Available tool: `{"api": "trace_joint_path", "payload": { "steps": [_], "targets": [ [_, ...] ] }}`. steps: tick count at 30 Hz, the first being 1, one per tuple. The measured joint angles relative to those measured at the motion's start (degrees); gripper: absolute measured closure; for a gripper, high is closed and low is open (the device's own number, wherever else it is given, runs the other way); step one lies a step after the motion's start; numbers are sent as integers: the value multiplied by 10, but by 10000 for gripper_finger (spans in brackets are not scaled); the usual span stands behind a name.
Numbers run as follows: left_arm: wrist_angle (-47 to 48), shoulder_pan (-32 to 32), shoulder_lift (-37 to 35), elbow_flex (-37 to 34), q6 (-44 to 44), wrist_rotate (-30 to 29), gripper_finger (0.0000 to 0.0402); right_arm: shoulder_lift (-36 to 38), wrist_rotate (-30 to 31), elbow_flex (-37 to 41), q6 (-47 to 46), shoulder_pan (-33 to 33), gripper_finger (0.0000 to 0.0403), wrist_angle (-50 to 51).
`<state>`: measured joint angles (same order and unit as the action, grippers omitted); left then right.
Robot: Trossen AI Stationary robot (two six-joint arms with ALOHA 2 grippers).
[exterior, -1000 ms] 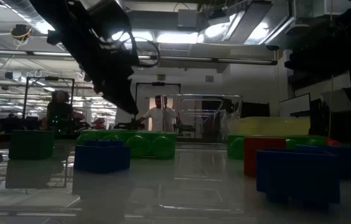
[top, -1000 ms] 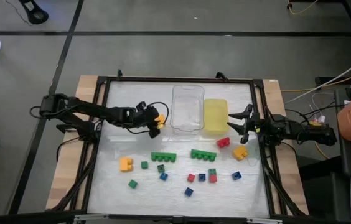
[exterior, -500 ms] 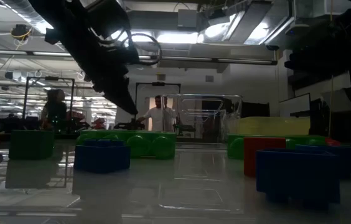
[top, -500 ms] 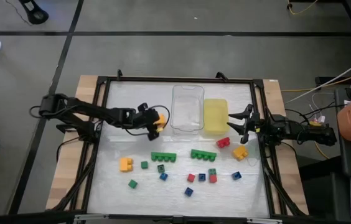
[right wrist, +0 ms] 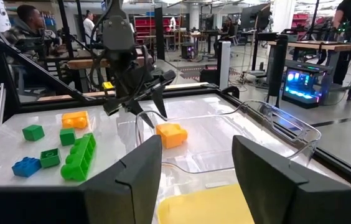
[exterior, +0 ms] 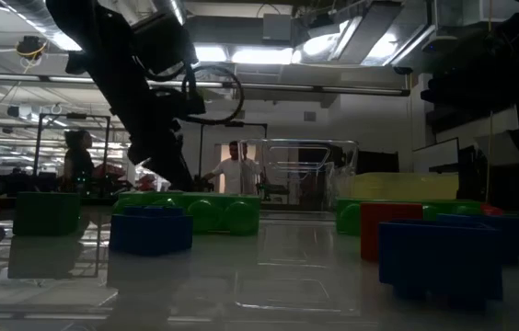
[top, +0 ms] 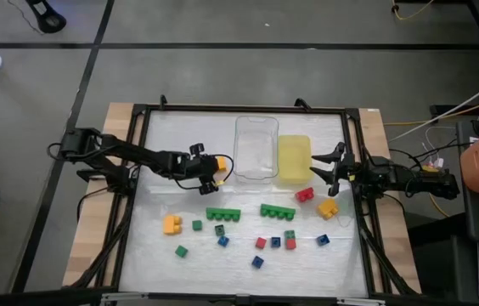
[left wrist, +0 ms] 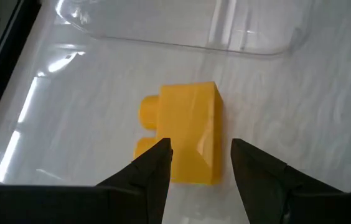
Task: Sort blocks by size
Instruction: Put the large yellow game piece into the transparent bin
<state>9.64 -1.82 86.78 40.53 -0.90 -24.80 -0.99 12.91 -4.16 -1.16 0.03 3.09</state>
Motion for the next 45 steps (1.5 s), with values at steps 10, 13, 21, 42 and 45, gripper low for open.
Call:
{"api": "trace_joint_path", "payload": {
  "steps": [10, 13, 21, 42, 45],
  "targets": [
    [-5, 3, 42, 1, 35, -43, 246, 0, 0, 0, 0, 0, 207, 0],
    [-7, 4, 57, 1, 53, -80, 246, 0, 1, 0, 0, 0, 207, 0],
    [-15, -6, 65, 1, 54, -104, 246, 0, 1, 0, 0, 0, 207, 0],
    [-13, -24, 67, 0, 129, -163, 247, 0, 1, 0, 0, 0, 207, 0],
    [-14, -28, 79, 0, 137, -163, 247, 0, 1, 0, 0, 0, 207, 0]
  ]
}}
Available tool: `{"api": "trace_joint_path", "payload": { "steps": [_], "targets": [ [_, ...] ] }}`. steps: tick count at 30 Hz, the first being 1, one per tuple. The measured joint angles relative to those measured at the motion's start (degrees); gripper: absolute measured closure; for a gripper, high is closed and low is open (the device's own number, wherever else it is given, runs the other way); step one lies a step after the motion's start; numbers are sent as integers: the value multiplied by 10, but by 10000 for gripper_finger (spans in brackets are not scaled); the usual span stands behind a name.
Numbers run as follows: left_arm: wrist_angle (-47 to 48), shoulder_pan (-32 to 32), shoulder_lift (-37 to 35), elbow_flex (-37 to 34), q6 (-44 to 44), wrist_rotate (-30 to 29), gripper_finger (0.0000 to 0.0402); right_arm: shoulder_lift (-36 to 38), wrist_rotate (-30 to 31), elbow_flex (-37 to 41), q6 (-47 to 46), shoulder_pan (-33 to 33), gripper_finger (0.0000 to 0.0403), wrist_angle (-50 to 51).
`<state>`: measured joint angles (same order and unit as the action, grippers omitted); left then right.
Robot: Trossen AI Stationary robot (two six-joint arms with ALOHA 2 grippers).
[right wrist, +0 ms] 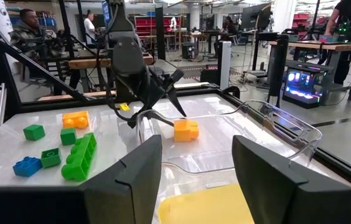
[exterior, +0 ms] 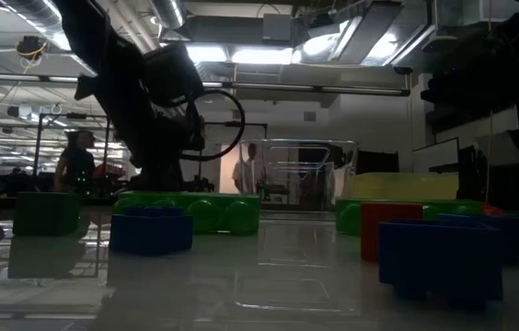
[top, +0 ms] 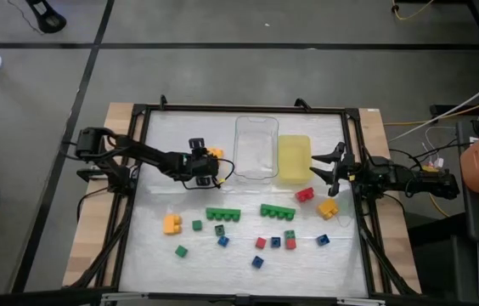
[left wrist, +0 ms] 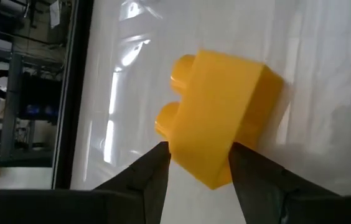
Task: Sort blocks by size
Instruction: Put the large yellow game piece into the transparent bin
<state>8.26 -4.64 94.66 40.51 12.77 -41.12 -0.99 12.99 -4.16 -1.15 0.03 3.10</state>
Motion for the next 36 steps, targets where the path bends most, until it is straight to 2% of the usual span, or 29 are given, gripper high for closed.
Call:
{"api": "trace_joint_path", "payload": {
  "steps": [4, 10, 13, 20, 23, 28, 36],
  "targets": [
    [-9, -2, 27, 1, 41, -14, 247, 0, 0, 0, 0, 0, 207, 0],
    [-32, 0, 46, 2, 56, -49, 255, 0, -1, 0, 0, 0, 207, 0],
    [-36, -1, 46, 2, 55, -52, 284, 0, -1, 0, 0, 0, 207, 0],
    [-53, 0, 46, 1, 51, -64, 387, 0, -1, 0, 0, 0, 207, 0],
    [-67, 1, 45, 1, 46, -60, 392, 0, -1, 0, 0, 0, 207, 0],
    [-51, 1, 12, -2, 24, -45, 398, 0, -1, 0, 0, 0, 207, 0],
    [-50, 6, -96, -1, 21, -48, 399, 0, -2, 0, 0, 0, 207, 0]
  ]
}}
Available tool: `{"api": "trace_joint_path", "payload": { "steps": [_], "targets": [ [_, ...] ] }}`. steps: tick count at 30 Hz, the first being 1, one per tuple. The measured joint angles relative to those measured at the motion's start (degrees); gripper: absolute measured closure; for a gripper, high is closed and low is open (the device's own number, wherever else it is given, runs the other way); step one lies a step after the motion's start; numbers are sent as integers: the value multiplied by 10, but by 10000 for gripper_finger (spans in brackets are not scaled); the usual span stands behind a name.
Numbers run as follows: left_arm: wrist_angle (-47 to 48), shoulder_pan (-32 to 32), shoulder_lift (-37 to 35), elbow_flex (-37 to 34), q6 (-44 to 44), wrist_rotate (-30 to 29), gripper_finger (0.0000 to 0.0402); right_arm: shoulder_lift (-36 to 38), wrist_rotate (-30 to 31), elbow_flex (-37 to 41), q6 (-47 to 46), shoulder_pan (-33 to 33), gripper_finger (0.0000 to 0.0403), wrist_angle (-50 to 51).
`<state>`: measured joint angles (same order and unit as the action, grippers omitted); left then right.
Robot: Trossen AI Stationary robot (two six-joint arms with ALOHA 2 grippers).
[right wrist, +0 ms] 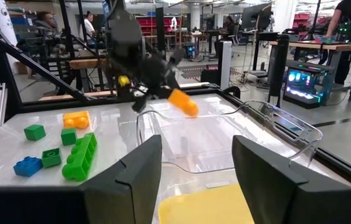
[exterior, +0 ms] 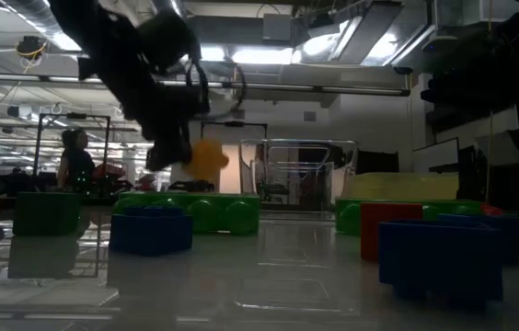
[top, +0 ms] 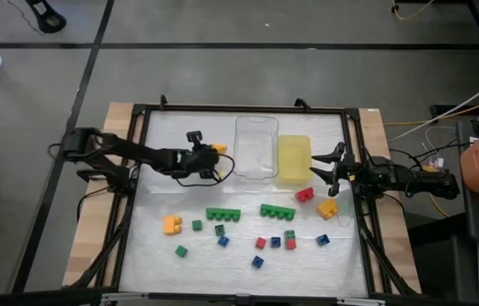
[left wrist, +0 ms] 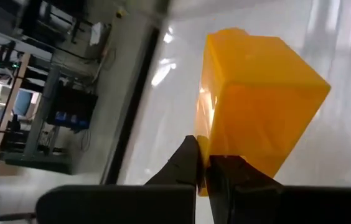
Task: Sort blocks by size
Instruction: Put the large yellow game piece into the transparent bin
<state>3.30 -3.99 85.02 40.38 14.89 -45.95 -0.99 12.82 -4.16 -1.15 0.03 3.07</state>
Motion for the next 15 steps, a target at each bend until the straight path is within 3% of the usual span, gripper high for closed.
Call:
{"api": "trace_joint_path", "payload": {
  "steps": [3, 7, 12, 15],
  "targets": [
    [-9, 4, -41, 0, -14, 10, 400, 0, -1, 0, 0, 0, 207, 0],
    [-70, 6, -70, 1, -57, 88, 400, 0, -4, 0, 0, 0, 207, 0],
    [-187, 2, -57, 1, -94, 187, 397, 0, -4, 0, 0, 0, 207, -2],
    [-228, 2, -34, 1, -114, 213, 397, 0, -4, 0, 0, 0, 207, -2]
  ]
}}
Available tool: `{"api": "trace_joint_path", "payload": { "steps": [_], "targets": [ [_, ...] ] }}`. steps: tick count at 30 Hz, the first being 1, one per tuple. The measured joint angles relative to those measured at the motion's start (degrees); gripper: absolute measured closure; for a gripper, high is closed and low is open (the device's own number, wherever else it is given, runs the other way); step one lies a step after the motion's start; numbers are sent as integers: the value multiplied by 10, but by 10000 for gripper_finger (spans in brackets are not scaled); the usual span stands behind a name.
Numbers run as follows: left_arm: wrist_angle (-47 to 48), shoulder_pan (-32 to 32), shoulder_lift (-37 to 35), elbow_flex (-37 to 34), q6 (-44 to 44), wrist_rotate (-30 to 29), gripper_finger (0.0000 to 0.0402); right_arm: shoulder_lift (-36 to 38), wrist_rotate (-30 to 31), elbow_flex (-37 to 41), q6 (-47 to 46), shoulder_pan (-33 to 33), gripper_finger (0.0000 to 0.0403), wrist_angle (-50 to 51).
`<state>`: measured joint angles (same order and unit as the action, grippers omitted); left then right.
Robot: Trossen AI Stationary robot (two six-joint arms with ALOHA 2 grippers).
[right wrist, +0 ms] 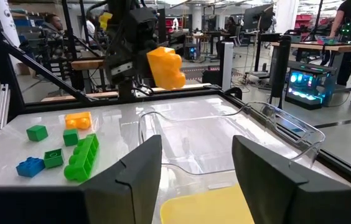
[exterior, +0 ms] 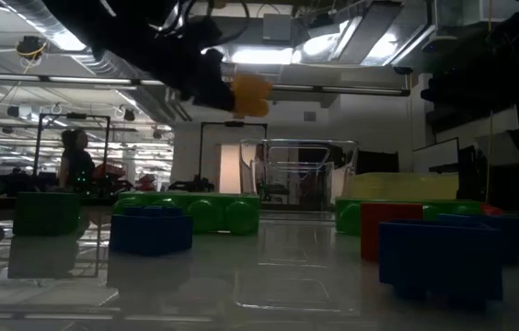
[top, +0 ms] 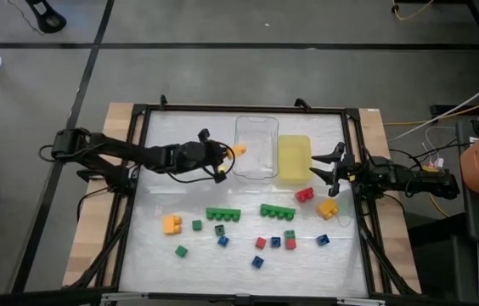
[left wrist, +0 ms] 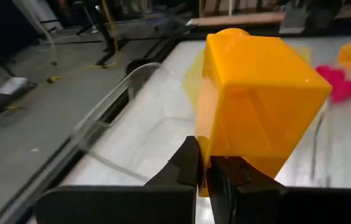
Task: Sort blocks by size
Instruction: Put the large yellow game piece into the transparent bin, then put the large red game piece into the transparent bin
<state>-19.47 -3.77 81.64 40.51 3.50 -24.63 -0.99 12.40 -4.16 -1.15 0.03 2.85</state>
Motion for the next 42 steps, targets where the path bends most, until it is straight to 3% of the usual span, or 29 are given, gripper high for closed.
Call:
{"api": "trace_joint_path", "payload": {
  "steps": [8, 17, 22, 32, 42],
  "targets": [
    [-77, 0, 75, 0, -20, 34, 382, 0, 0, 0, 0, 0, 207, 0],
    [-100, 0, 109, 13, -50, 35, 279, 0, -3, 0, 0, 0, 207, 0],
    [-100, 0, 108, 25, -51, 35, 239, 0, -53, -18, 1, 0, 207, 5],
    [-98, 0, 108, 37, -50, 35, 244, -36, -75, -124, 2, 0, 207, 136],
    [-96, 0, 107, 37, -50, 35, 246, -201, -99, -236, 2, 0, 207, 231]
  ]
}}
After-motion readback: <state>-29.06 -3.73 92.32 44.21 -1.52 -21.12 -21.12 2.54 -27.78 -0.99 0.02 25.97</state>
